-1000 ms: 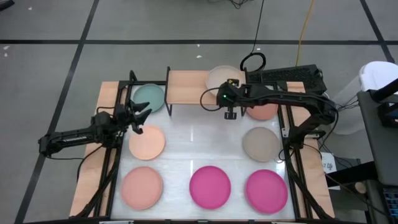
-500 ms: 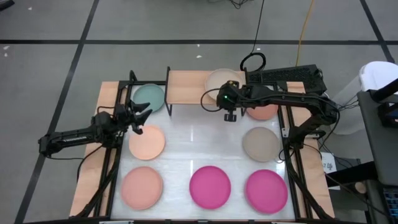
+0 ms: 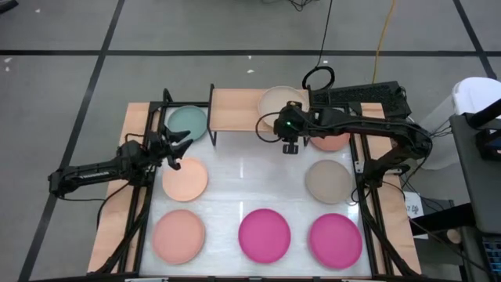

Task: Place and stack plates onto a shelf
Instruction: Stack the right pink plate on top of the light brown plate on the shelf

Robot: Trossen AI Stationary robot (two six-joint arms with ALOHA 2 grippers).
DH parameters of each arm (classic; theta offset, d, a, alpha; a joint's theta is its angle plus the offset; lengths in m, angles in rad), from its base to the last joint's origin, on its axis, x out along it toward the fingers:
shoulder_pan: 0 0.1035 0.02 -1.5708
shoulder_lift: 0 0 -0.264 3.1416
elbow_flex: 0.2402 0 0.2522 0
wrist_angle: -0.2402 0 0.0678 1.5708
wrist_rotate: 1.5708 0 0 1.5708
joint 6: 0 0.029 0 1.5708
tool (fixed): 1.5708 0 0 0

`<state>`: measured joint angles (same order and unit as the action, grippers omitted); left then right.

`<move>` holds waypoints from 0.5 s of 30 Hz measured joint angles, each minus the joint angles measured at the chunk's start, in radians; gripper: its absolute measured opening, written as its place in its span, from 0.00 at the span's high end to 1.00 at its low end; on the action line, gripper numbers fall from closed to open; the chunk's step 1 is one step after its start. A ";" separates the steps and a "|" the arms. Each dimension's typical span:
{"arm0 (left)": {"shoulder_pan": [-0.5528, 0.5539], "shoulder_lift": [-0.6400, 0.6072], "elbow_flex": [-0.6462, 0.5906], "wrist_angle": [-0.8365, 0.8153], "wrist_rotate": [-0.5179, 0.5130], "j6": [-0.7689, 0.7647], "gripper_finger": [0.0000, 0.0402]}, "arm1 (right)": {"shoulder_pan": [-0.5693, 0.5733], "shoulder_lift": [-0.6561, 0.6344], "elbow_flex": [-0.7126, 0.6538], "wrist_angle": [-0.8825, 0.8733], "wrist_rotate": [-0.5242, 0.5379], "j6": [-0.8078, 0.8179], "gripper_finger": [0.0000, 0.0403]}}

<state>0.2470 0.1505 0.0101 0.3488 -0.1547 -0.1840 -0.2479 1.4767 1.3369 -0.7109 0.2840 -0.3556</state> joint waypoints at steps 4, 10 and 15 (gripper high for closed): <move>-0.001 0.000 0.002 -0.020 0.025 0.006 0.51 | 0.041 -0.089 0.000 0.059 0.000 0.025 0.61; -0.075 0.067 0.107 -0.155 0.135 0.067 0.51 | 0.123 -0.216 0.000 0.189 -0.002 0.106 0.62; -0.209 0.275 0.236 -0.183 0.072 0.221 0.51 | 0.187 -0.284 0.000 0.285 -0.002 0.088 0.63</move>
<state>0.0378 0.4256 0.2465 0.1662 -0.0827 0.0374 -0.0613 1.1927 1.3369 -0.4264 0.2825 -0.2677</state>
